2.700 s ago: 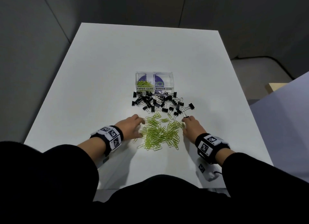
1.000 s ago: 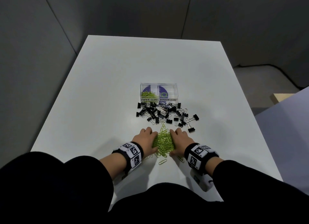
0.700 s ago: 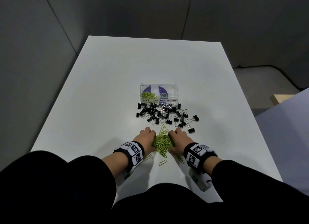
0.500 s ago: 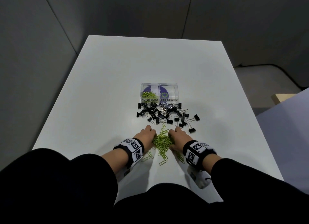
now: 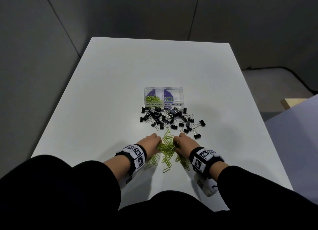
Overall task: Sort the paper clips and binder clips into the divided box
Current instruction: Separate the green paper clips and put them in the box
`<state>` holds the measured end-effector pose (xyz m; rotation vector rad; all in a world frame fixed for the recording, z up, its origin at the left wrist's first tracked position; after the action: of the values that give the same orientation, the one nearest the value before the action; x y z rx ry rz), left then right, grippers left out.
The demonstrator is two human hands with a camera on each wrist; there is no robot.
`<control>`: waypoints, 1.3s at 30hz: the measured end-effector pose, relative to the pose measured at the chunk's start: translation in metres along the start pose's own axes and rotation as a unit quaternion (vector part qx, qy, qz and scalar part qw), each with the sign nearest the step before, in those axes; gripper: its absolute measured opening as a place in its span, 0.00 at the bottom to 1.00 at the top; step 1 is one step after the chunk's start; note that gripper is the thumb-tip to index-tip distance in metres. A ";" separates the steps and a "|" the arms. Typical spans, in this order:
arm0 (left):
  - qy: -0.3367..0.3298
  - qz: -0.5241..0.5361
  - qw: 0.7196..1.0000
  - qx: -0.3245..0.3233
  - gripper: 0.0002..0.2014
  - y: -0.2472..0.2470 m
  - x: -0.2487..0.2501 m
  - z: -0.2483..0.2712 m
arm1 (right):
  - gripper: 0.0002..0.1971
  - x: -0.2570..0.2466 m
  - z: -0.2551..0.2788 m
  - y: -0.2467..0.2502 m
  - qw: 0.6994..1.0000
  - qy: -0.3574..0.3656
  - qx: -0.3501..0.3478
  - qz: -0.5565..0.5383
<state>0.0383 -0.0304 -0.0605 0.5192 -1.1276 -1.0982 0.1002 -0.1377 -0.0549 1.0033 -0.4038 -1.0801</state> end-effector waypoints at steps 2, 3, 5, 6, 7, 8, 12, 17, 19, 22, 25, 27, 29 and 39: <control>-0.010 -0.003 1.000 0.010 0.17 0.001 0.000 0.002 | 0.11 0.002 -0.001 0.002 1.000 0.012 0.006 -0.006; -0.015 -0.001 1.000 0.015 0.16 0.003 -0.001 0.003 | 0.11 0.003 0.000 0.002 1.000 0.018 0.009 -0.009; -0.020 0.003 0.999 0.025 0.16 0.007 -0.002 0.004 | 0.12 0.005 0.001 0.004 0.999 0.032 0.013 -0.021; -0.020 0.005 0.999 0.030 0.15 0.009 -0.003 0.004 | 0.13 0.007 0.001 0.004 0.999 0.038 0.014 -0.027; -0.021 0.006 0.999 0.033 0.15 0.011 -0.005 0.005 | 0.14 0.008 0.002 0.004 0.998 0.042 0.015 -0.033; -0.022 0.006 0.999 0.037 0.15 0.013 -0.006 0.005 | 0.14 0.009 0.002 0.004 0.998 0.044 0.016 -0.038; -0.027 0.008 0.998 0.049 0.14 0.017 -0.010 0.005 | 0.14 0.012 0.003 0.007 0.998 0.043 0.019 -0.052; -0.030 0.013 0.998 0.054 0.14 0.020 -0.013 0.008 | 0.14 0.014 0.005 0.012 0.997 0.043 0.021 -0.059; -0.034 0.021 0.998 0.056 0.14 0.022 -0.012 0.011 | 0.13 0.014 0.007 0.017 0.997 0.048 0.025 -0.057; -0.045 0.031 0.997 0.058 0.14 0.027 -0.010 0.016 | 0.12 0.011 0.011 0.026 0.997 0.059 0.022 -0.051; -0.058 0.054 0.994 0.079 0.13 0.036 -0.008 0.023 | 0.11 0.007 0.015 0.042 0.996 0.072 0.021 -0.046; -0.064 0.069 0.991 0.098 0.13 0.043 -0.007 0.027 | 0.11 0.005 0.020 0.057 0.995 0.083 0.029 -0.050; -0.071 0.077 0.988 0.116 0.12 0.053 -0.005 0.030 | 0.11 0.003 0.023 0.077 0.993 0.089 0.042 -0.066; -0.066 0.093 0.961 0.252 0.12 0.152 -0.026 0.029 | 0.08 -0.032 -0.007 0.167 0.963 0.099 0.166 -0.190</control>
<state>0.0762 0.0613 0.0607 0.7253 -1.5532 -0.6833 0.1811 -0.0878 0.0865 1.5188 -0.2355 -1.2638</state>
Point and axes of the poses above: each hand's wrist, its own z-axis away from the middle knuckle, its own y-axis out of the back of the hand, x = y × z, the point moved 7 cm from there along -z, towards the middle knuckle, and after that the axes turned 14 degrees about -y, right-handed, at the moved point
